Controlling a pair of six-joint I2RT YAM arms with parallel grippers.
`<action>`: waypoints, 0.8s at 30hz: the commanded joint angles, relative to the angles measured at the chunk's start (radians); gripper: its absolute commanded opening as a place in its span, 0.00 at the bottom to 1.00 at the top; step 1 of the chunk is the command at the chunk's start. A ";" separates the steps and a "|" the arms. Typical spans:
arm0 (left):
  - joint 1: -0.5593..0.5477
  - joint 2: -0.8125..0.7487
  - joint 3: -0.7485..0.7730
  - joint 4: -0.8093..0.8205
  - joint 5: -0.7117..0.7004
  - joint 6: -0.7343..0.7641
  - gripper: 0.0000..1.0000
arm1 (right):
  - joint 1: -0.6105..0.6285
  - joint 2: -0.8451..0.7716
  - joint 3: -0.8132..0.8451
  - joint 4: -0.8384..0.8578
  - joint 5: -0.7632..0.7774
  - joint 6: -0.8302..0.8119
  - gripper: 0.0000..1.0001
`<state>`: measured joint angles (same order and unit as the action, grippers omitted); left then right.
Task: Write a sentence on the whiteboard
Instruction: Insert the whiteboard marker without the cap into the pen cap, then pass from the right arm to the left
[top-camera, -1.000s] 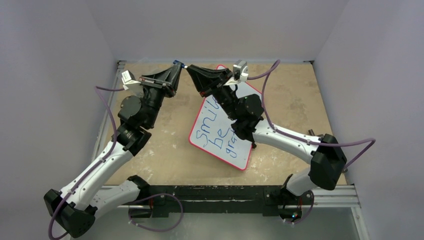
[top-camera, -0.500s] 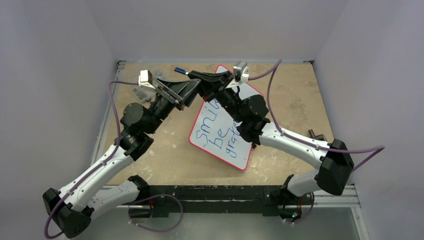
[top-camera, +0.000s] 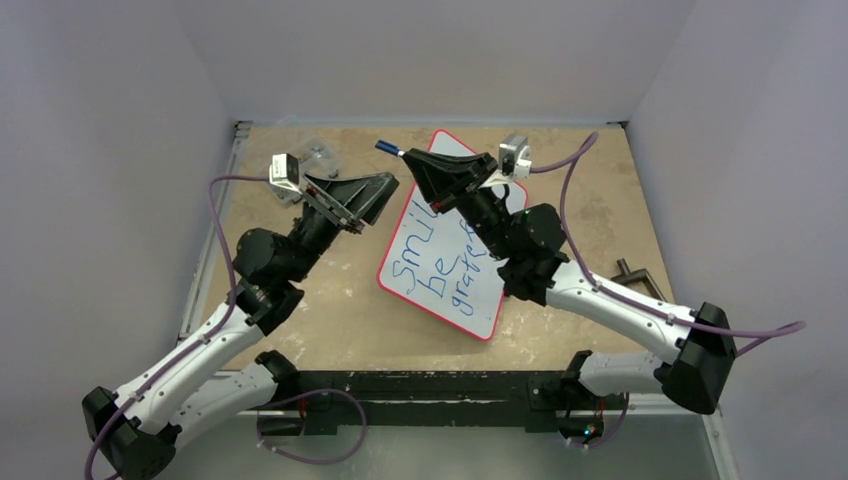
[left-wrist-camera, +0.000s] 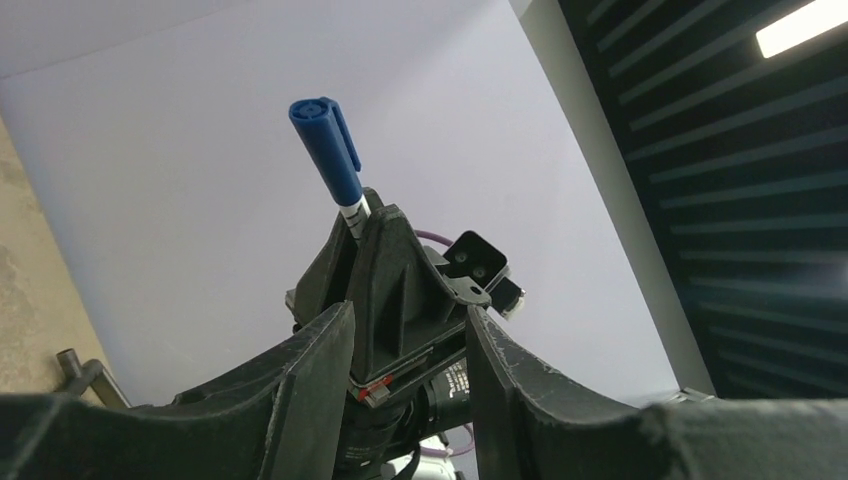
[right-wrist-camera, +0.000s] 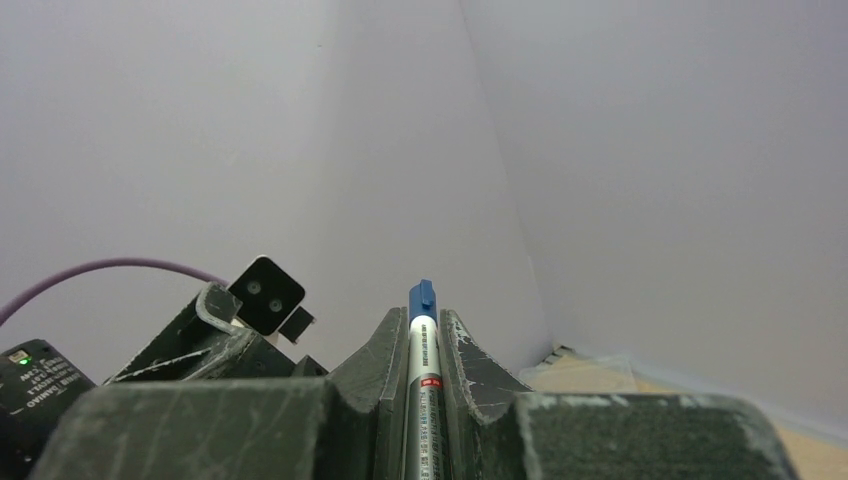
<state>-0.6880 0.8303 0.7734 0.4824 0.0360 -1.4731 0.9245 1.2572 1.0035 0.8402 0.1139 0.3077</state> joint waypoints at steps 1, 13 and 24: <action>-0.004 0.017 0.016 0.118 0.008 0.016 0.42 | 0.002 -0.065 -0.013 0.008 0.027 0.015 0.00; -0.004 0.157 0.046 0.297 0.018 -0.048 0.36 | 0.002 -0.138 -0.061 -0.017 0.004 0.038 0.00; -0.005 0.190 0.089 0.320 0.029 -0.037 0.27 | 0.002 -0.152 -0.082 -0.026 -0.003 0.062 0.00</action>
<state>-0.6884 1.0142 0.8104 0.7261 0.0494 -1.5082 0.9245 1.1297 0.9379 0.8085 0.1131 0.3481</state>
